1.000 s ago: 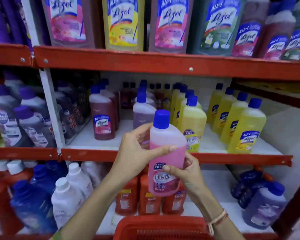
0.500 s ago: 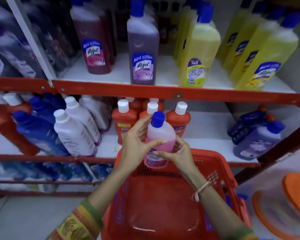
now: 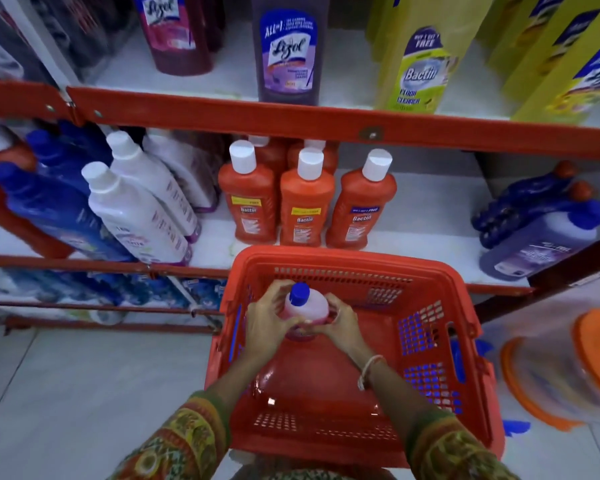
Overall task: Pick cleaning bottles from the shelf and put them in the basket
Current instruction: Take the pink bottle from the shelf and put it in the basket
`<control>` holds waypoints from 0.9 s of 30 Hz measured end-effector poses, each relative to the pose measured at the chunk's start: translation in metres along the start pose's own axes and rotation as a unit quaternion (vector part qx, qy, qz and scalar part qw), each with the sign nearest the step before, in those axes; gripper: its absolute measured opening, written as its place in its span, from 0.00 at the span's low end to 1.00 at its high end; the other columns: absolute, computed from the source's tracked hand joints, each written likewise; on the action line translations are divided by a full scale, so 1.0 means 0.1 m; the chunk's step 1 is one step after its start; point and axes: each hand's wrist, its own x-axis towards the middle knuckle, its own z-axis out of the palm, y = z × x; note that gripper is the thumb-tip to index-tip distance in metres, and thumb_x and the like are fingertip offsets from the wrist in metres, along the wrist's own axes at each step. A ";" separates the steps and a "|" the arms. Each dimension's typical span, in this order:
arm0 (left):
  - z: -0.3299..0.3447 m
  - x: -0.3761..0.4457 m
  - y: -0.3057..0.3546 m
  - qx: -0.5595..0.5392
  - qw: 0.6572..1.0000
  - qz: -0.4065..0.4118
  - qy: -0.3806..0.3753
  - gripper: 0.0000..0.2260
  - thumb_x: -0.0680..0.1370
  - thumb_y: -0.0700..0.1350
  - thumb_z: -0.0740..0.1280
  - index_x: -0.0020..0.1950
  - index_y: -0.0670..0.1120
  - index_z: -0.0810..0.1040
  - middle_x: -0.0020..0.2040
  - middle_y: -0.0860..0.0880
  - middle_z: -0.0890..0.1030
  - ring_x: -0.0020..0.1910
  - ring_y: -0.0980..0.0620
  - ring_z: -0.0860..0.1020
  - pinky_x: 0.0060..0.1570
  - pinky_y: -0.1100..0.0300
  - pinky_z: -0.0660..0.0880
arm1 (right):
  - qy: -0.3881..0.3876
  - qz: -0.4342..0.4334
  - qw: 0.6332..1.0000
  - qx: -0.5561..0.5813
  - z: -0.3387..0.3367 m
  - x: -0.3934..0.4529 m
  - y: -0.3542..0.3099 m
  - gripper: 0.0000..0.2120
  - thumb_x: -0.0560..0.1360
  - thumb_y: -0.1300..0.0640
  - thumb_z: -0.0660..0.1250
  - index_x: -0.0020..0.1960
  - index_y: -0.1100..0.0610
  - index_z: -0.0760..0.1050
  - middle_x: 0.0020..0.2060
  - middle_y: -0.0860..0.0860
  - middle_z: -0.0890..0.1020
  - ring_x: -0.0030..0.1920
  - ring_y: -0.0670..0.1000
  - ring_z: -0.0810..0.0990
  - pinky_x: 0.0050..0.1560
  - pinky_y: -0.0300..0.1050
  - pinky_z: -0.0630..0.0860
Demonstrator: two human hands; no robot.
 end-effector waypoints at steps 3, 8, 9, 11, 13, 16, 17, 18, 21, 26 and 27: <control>0.02 -0.06 -0.17 -0.004 0.999 -0.039 0.003 0.26 0.58 0.41 0.79 0.50 0.59 0.75 0.47 0.51 0.84 0.50 0.51 0.82 0.53 0.50 0.80 | -0.002 0.012 1.000 -0.019 0.09 0.01 0.10 0.22 0.57 0.63 0.83 0.46 0.57 0.76 0.40 0.51 0.81 0.43 0.48 0.75 0.44 0.48 0.75; 0.06 -0.09 -0.36 0.022 0.997 -0.068 0.022 0.30 0.58 0.35 0.78 0.50 0.63 0.74 0.49 0.49 0.84 0.51 0.48 0.82 0.54 0.41 0.79 | -0.009 0.049 0.998 -0.049 0.23 0.02 0.22 0.25 0.56 0.63 0.83 0.50 0.62 0.77 0.41 0.53 0.82 0.43 0.48 0.77 0.39 0.35 0.73; 0.06 -0.09 -0.38 0.033 0.996 -0.075 0.021 0.33 0.58 0.32 0.78 0.49 0.63 0.73 0.49 0.48 0.84 0.51 0.47 0.82 0.54 0.40 0.78 | -0.010 0.056 0.997 -0.057 0.24 0.02 0.23 0.26 0.56 0.62 0.83 0.51 0.61 0.78 0.42 0.53 0.82 0.44 0.49 0.78 0.39 0.34 0.72; 0.07 -0.11 -0.43 0.044 0.995 -0.085 0.015 0.33 0.58 0.30 0.78 0.48 0.64 0.74 0.49 0.47 0.84 0.51 0.46 0.82 0.53 0.40 0.78 | -0.004 0.065 0.996 -0.068 0.27 0.01 0.26 0.27 0.56 0.62 0.83 0.52 0.62 0.78 0.45 0.57 0.84 0.45 0.51 0.79 0.43 0.41 0.75; 0.08 -0.14 -0.47 0.038 0.994 -0.098 0.014 0.32 0.58 0.30 0.78 0.48 0.62 0.74 0.49 0.46 0.84 0.51 0.45 0.82 0.54 0.39 0.78 | -0.002 0.076 0.995 -0.065 0.28 -0.01 0.28 0.27 0.56 0.64 0.83 0.53 0.63 0.78 0.47 0.61 0.84 0.46 0.52 0.79 0.48 0.49 0.77; 0.07 -0.17 -0.49 0.037 0.993 -0.114 0.021 0.30 0.58 0.29 0.78 0.50 0.56 0.76 0.50 0.44 0.85 0.52 0.44 0.82 0.55 0.39 0.77 | -0.015 0.085 0.993 -0.076 0.29 -0.01 0.27 0.26 0.58 0.65 0.82 0.53 0.63 0.77 0.46 0.60 0.84 0.47 0.52 0.79 0.47 0.47 0.77; 0.07 -0.17 -0.50 0.041 0.992 -0.114 0.023 0.29 0.58 0.29 0.78 0.51 0.53 0.76 0.50 0.44 0.85 0.52 0.44 0.82 0.55 0.39 0.77 | -0.023 0.086 0.992 -0.085 0.29 0.00 0.26 0.26 0.58 0.65 0.81 0.53 0.63 0.77 0.46 0.57 0.83 0.47 0.52 0.79 0.45 0.43 0.75; 0.07 -0.17 -0.51 0.045 0.992 -0.111 0.025 0.28 0.59 0.29 0.78 0.52 0.50 0.76 0.50 0.44 0.85 0.52 0.43 0.82 0.54 0.39 0.78 | -0.029 0.087 0.991 -0.094 0.30 0.01 0.24 0.26 0.58 0.65 0.81 0.53 0.62 0.77 0.46 0.56 0.83 0.46 0.52 0.79 0.44 0.40 0.73; 0.04 -0.21 -0.50 0.077 0.992 -0.096 0.023 0.26 0.59 0.32 0.79 0.53 0.47 0.77 0.48 0.46 0.85 0.48 0.45 0.83 0.50 0.42 0.79 | -0.037 0.080 0.988 -0.128 0.30 0.00 0.21 0.27 0.58 0.63 0.81 0.54 0.61 0.77 0.49 0.57 0.85 0.48 0.53 0.81 0.45 0.37 0.72; -0.02 -0.29 -0.41 0.083 0.993 -0.090 -0.005 0.30 0.58 0.34 0.80 0.57 0.44 0.76 0.51 0.44 0.84 0.52 0.45 0.82 0.55 0.48 0.78 | -0.053 0.052 0.983 -0.170 0.25 -0.06 0.17 0.28 0.59 0.61 0.82 0.58 0.60 0.78 0.53 0.56 0.85 0.54 0.56 0.82 0.56 0.45 0.77; -0.04 -0.29 -0.39 0.092 0.992 -0.089 -0.022 0.32 0.58 0.34 0.80 0.60 0.43 0.74 0.54 0.44 0.84 0.54 0.46 0.81 0.56 0.53 0.77 | -0.058 0.048 0.981 -0.176 0.24 -0.06 0.14 0.29 0.59 0.61 0.82 0.58 0.60 0.78 0.54 0.56 0.84 0.55 0.56 0.82 0.58 0.47 0.77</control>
